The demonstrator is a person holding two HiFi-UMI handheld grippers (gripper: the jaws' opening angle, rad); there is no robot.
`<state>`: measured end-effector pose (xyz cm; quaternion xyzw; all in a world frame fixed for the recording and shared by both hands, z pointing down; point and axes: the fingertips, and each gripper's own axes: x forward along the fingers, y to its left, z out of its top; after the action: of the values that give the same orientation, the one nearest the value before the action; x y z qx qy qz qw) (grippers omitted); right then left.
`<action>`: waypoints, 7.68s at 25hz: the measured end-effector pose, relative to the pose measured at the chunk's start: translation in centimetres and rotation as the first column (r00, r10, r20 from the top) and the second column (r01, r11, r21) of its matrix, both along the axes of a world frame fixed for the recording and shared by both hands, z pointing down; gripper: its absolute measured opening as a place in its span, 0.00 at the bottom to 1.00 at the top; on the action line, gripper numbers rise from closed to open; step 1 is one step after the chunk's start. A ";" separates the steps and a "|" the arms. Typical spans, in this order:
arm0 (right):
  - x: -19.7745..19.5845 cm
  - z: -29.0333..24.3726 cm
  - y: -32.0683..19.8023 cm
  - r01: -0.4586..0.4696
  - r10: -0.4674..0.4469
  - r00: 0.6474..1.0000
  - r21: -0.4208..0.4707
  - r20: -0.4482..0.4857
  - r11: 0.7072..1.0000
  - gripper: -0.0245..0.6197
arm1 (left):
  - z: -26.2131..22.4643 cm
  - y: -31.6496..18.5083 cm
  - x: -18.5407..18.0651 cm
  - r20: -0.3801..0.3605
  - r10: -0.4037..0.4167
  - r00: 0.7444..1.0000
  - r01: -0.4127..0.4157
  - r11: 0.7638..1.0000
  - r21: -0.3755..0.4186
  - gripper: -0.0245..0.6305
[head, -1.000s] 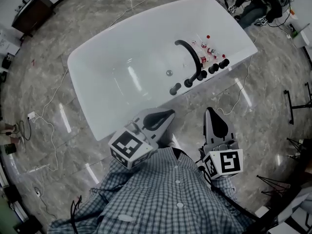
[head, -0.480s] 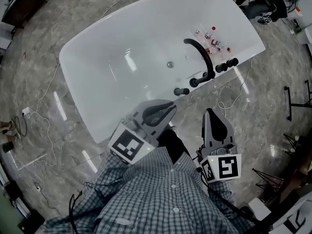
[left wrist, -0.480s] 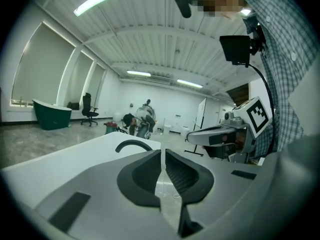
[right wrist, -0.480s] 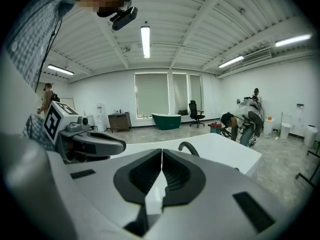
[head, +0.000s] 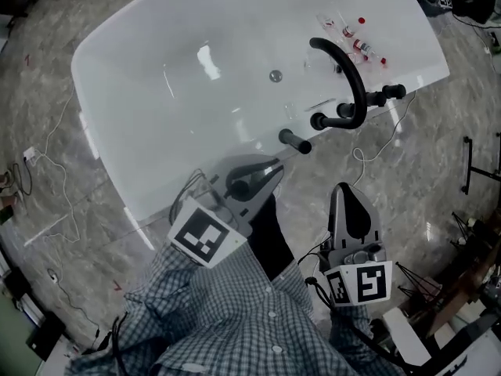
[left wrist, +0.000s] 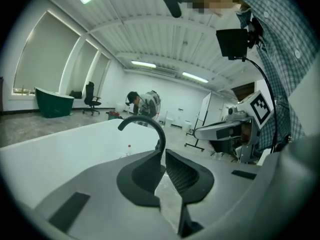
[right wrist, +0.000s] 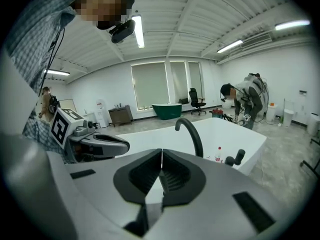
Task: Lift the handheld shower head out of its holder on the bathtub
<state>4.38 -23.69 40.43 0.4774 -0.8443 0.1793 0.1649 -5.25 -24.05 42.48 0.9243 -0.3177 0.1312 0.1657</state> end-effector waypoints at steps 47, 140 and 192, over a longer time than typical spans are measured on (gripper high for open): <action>4.3 18.6 0.2 0.002 0.006 0.999 -0.157 0.054 0.988 0.06 | 26.5 -3.4 6.1 0.275 0.095 0.957 -0.102 0.995 0.009 0.30; 10.6 -3.4 1.0 -0.166 0.159 0.985 0.128 0.066 0.978 0.06 | -1.3 -1.6 8.3 0.275 0.024 0.961 -0.065 0.988 0.142 0.25; 9.4 -19.8 -2.9 -0.132 0.128 0.991 0.421 0.038 0.897 0.06 | -20.9 -2.0 5.8 0.246 -0.018 0.969 -0.056 0.955 0.292 0.25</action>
<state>13.77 -26.64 20.62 0.5564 -0.8299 0.0051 0.0416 0.57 -26.02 21.61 0.9183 -0.3428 0.1973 -0.0168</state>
